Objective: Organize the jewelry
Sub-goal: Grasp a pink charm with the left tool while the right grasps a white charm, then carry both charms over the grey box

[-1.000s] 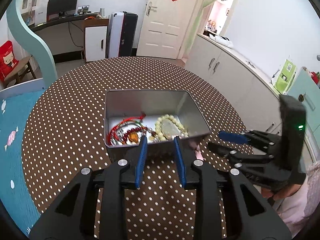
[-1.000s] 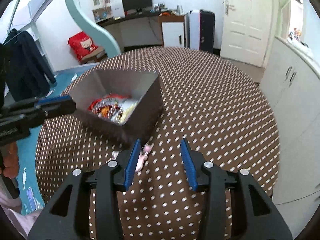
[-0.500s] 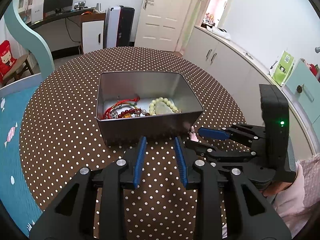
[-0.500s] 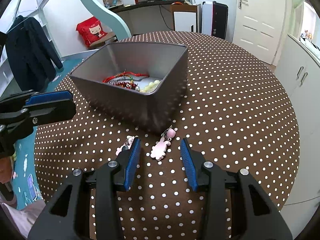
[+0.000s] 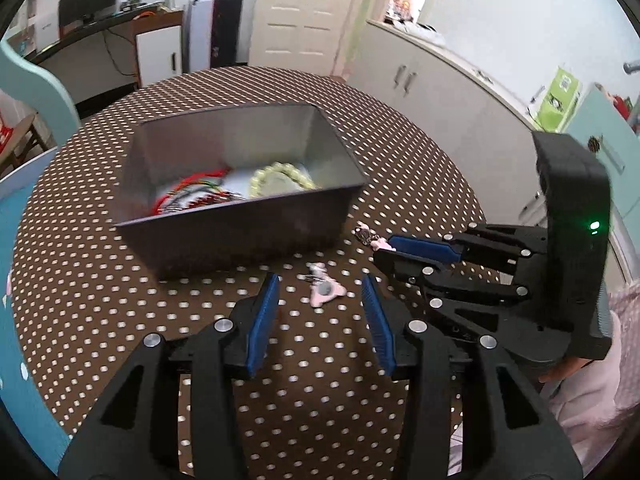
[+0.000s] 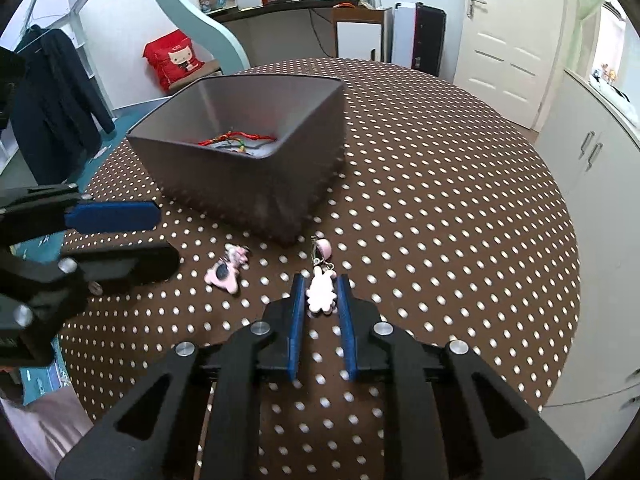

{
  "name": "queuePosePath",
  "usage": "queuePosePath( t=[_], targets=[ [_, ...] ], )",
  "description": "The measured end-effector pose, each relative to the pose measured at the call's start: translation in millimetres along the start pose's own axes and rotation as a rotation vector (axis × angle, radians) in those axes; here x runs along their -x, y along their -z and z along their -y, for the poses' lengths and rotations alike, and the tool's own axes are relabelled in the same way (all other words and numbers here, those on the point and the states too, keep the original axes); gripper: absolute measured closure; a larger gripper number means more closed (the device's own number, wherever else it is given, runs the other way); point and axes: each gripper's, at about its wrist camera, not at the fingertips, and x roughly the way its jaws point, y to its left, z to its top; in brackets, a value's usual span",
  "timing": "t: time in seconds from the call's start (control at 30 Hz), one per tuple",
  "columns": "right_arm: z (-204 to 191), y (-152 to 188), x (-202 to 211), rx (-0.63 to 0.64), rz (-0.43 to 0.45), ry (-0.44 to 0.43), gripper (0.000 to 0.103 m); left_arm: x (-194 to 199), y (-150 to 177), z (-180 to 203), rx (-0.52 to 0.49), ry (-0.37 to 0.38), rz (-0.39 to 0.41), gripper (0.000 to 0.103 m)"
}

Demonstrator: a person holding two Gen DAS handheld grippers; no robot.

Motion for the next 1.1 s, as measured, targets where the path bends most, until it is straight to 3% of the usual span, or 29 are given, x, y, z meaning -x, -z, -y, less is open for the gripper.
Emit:
queuePosePath(
  t=[0.23, 0.37, 0.4, 0.5, 1.1],
  targets=[
    [18.6, 15.8, 14.2, -0.049, 0.019, 0.008, 0.087, -31.1, 2.1, 22.2, -0.083, -0.071, -0.071, 0.06],
    [21.8, 20.0, 17.6, -0.066, 0.037, -0.008, 0.088, -40.6, 3.5, 28.1, -0.118, -0.125, -0.073, 0.077],
    [22.1, 20.6, 17.8, -0.067, 0.041, -0.008, 0.087, -40.6, 3.1, 29.3, -0.132, -0.124, -0.067, 0.081],
    [23.8, 22.8, 20.3, -0.074, 0.046, -0.012, 0.087, -39.6, 4.1, 26.9, -0.125, -0.086, -0.064, 0.081],
    [27.6, 5.3, 39.5, -0.08, 0.078, 0.031, 0.088, -7.9, 10.1, 16.3, -0.094, -0.057, -0.013, 0.081]
  ],
)
